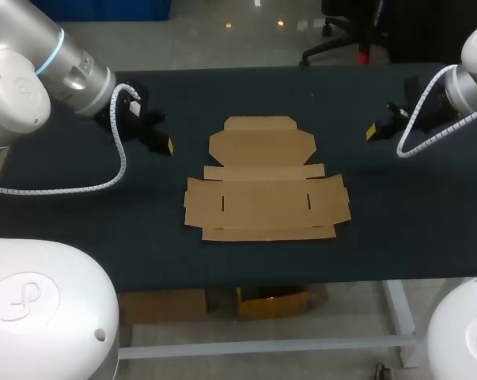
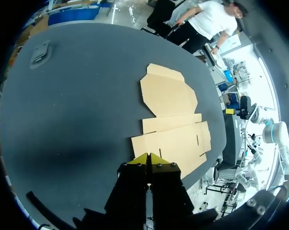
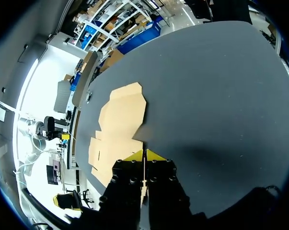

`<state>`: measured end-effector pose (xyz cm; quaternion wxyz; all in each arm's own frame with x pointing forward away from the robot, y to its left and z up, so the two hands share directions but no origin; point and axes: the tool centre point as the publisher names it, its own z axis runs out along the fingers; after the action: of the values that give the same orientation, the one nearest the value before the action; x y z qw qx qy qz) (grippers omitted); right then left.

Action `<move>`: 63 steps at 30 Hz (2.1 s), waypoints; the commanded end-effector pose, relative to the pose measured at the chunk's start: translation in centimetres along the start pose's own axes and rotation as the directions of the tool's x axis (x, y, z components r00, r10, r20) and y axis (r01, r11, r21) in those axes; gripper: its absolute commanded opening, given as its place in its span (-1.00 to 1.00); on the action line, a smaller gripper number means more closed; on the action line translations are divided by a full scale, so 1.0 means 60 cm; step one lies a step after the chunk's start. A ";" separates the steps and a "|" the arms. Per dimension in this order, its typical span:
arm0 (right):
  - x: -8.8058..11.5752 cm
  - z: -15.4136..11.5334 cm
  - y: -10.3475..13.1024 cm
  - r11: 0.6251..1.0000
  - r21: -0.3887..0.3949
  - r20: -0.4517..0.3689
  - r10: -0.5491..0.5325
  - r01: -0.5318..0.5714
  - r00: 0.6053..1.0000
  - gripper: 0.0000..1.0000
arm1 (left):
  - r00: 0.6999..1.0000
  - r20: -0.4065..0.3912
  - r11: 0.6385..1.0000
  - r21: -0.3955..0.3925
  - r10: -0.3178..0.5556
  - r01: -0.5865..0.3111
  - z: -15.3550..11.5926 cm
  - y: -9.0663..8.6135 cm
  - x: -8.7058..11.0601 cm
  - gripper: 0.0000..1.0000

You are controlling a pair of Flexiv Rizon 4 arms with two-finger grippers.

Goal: Assemble the packaging by folding the flat box into shape, placing the metal phone stand inside, and closing the box properly

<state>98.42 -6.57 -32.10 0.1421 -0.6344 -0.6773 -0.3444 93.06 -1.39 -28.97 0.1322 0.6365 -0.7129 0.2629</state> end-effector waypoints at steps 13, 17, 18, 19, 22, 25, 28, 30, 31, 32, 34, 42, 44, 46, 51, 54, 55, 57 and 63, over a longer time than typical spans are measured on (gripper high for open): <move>0.001 0.044 0.015 0.993 0.017 0.029 0.120 -0.120 0.992 -1.00 | 0.996 0.081 0.997 0.068 -0.030 0.024 0.034 -0.004 0.009 -1.00; 0.007 0.058 0.020 0.992 0.023 0.029 0.123 -0.123 0.992 -1.00 | 0.995 0.083 0.994 0.098 -0.047 0.039 0.040 -0.004 0.006 -1.00; 0.008 0.061 0.022 0.992 0.024 0.029 0.123 -0.123 0.992 -1.00 | 0.995 0.085 0.994 0.100 -0.049 0.041 0.042 -0.007 0.003 -1.00; 0.008 0.065 0.024 0.992 0.025 0.030 0.127 -0.128 0.991 -1.00 | 0.995 0.088 0.993 0.106 -0.053 0.043 0.045 -0.010 0.001 -1.00; 0.012 0.075 0.026 0.990 0.034 0.030 0.136 -0.137 0.990 -1.00 | 0.994 0.090 0.993 0.104 -0.058 0.048 0.053 -0.016 -0.007 -1.00; 0.017 0.083 0.029 0.990 0.042 0.031 0.134 -0.135 0.990 -1.00 | 0.994 0.099 0.994 0.104 -0.050 0.040 0.060 -0.022 -0.012 -1.00; 0.021 0.089 0.028 0.989 0.052 0.037 0.135 -0.137 0.990 -1.00 | 0.994 0.106 0.995 0.101 -0.036 0.025 0.066 -0.027 -0.018 -1.00; 0.022 0.095 0.028 0.989 0.054 0.042 0.136 -0.138 0.990 -1.00 | 0.992 0.120 0.994 0.107 -0.029 0.016 0.070 -0.029 -0.021 -1.00; 0.022 0.098 0.027 0.989 0.056 0.042 0.138 -0.140 0.990 -1.00 | 0.993 0.115 0.995 0.103 -0.026 0.014 0.072 -0.030 -0.024 -1.00; 0.020 0.100 0.027 0.988 0.057 0.041 0.139 -0.141 0.989 -1.00 | 0.993 0.114 0.995 0.103 -0.024 0.012 0.074 -0.031 -0.026 -1.00; 0.018 0.106 0.026 0.987 0.062 0.040 0.146 -0.148 0.989 -1.00 | 0.994 0.107 0.995 0.095 -0.017 0.007 0.078 -0.035 -0.031 -1.00; 0.011 0.123 0.023 0.984 0.074 0.038 0.159 -0.162 0.986 -1.00 | 0.996 0.083 0.997 0.073 0.015 -0.021 0.096 -0.044 -0.039 -1.00; 0.009 0.126 0.021 0.983 0.076 0.037 0.166 -0.168 0.985 -1.00 | 0.997 0.079 0.997 0.070 0.018 -0.024 0.099 -0.045 -0.041 -1.00; 0.008 0.128 0.020 0.982 0.077 0.034 0.169 -0.171 0.985 -1.00 | 0.997 0.076 0.998 0.065 0.019 -0.024 0.100 -0.047 -0.041 -1.00; 0.008 0.133 0.016 0.979 0.084 0.036 0.182 -0.184 0.983 -1.00 | 0.998 0.059 0.998 0.050 0.020 -0.023 0.102 -0.048 -0.039 -1.00; 0.008 0.133 0.016 0.979 0.084 0.036 0.182 -0.184 0.983 -1.00 | 0.998 0.059 0.998 0.050 0.020 -0.023 0.102 -0.048 -0.039 -1.00; 0.008 0.133 0.016 0.979 0.084 0.036 0.182 -0.184 0.983 -1.00 | 0.998 0.059 0.998 0.050 0.020 -0.023 0.102 -0.048 -0.039 -1.00; 0.008 0.133 0.016 0.979 0.084 0.036 0.182 -0.184 0.983 -1.00 | 0.998 0.059 0.998 0.050 0.020 -0.023 0.102 -0.048 -0.039 -1.00; 0.009 0.139 0.016 0.979 0.096 0.027 0.176 -0.178 0.984 -1.00 | 0.998 0.059 0.998 0.050 0.020 -0.023 0.102 -0.048 -0.039 -1.00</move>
<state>101.10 -0.92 -37.38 0.1901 -0.6917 -0.6327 -0.2917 97.06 -2.85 -34.66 0.0931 0.6387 -0.7162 0.2655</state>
